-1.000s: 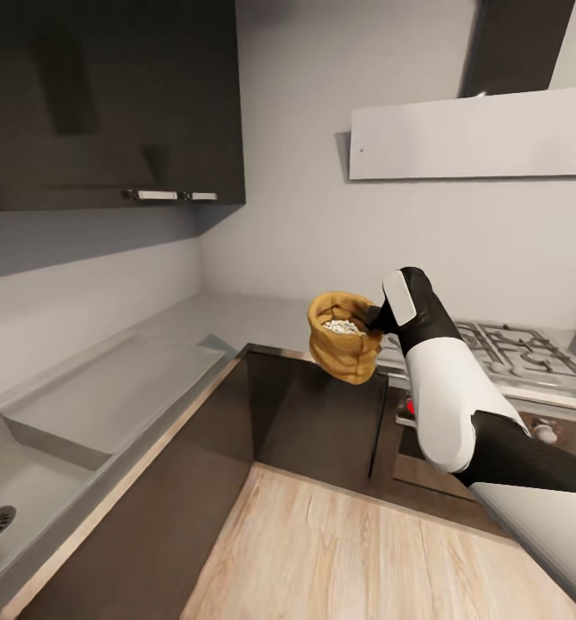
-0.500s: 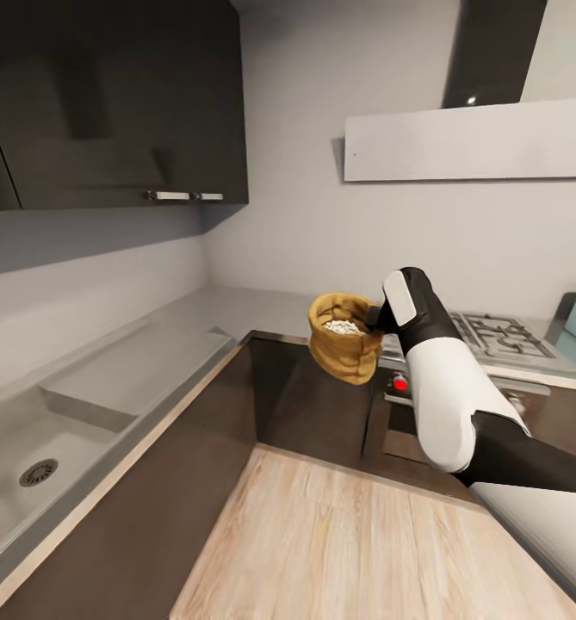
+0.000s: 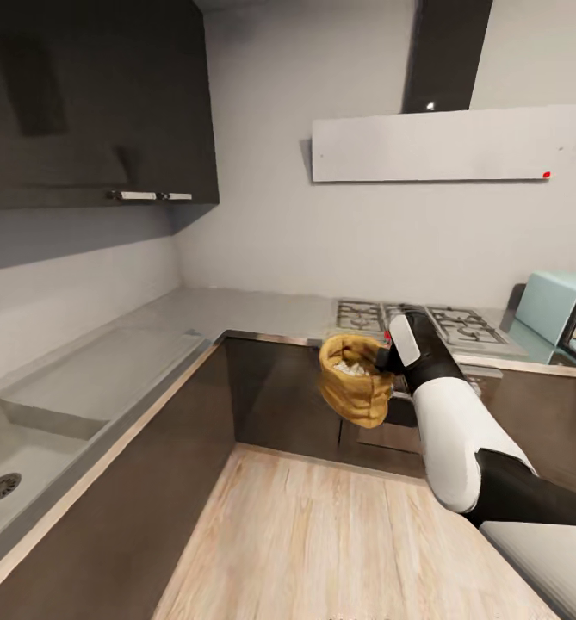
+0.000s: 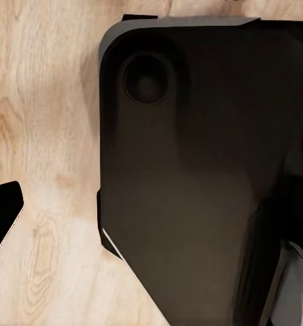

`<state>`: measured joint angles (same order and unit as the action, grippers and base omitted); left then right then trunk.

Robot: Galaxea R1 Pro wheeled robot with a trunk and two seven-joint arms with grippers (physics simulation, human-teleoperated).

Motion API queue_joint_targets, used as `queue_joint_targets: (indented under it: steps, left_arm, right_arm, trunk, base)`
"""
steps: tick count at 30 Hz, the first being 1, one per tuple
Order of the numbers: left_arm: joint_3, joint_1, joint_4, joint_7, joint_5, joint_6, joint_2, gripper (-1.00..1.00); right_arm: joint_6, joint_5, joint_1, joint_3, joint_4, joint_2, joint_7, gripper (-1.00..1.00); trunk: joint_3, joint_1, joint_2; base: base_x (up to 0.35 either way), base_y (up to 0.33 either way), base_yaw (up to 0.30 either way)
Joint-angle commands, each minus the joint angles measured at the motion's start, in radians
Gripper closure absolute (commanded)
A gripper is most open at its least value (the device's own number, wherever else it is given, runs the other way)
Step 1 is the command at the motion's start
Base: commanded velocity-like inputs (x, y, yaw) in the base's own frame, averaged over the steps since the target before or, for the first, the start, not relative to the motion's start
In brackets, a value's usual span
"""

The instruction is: In the kitchen, take the popcorn bag from the countertop, put it into the microwave, and heat it until the popcorn is cooked so the cooked popcorn ends up inside the bag.

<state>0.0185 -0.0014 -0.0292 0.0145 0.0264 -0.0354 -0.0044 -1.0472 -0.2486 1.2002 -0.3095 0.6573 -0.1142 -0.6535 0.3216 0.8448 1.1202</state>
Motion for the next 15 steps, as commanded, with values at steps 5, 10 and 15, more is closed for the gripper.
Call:
queue_joint_targets:
  steps: [5, 10, 15]
  left_arm:
    - [0.001, 0.000, 0.000, 0.002, 0.003, -0.003, 0.000, -1.00]
    - [0.001, 0.000, 0.000, 0.001, 0.004, -0.001, 0.000, -1.00]
    - [0.001, 0.000, 0.000, 0.001, 0.008, -0.001, 0.000, -1.00]
  right_arm:
    - [0.000, -0.018, -0.039, -0.003, 0.000, 0.031, -0.005, 1.00]
    - [0.000, -0.021, -0.072, -0.004, 0.001, 0.053, -0.005, 1.00]
    - [0.000, -0.023, -0.105, -0.005, 0.001, 0.066, 0.005, 1.00]
  trunk:
    - [0.001, 0.000, 0.001]
    - [0.001, 0.000, 0.001]
    - [0.001, 0.000, 0.001]
  base:
    - [0.000, 0.000, -0.288]
    - [0.000, 0.000, -0.289]
    - [0.000, 0.000, -0.289]
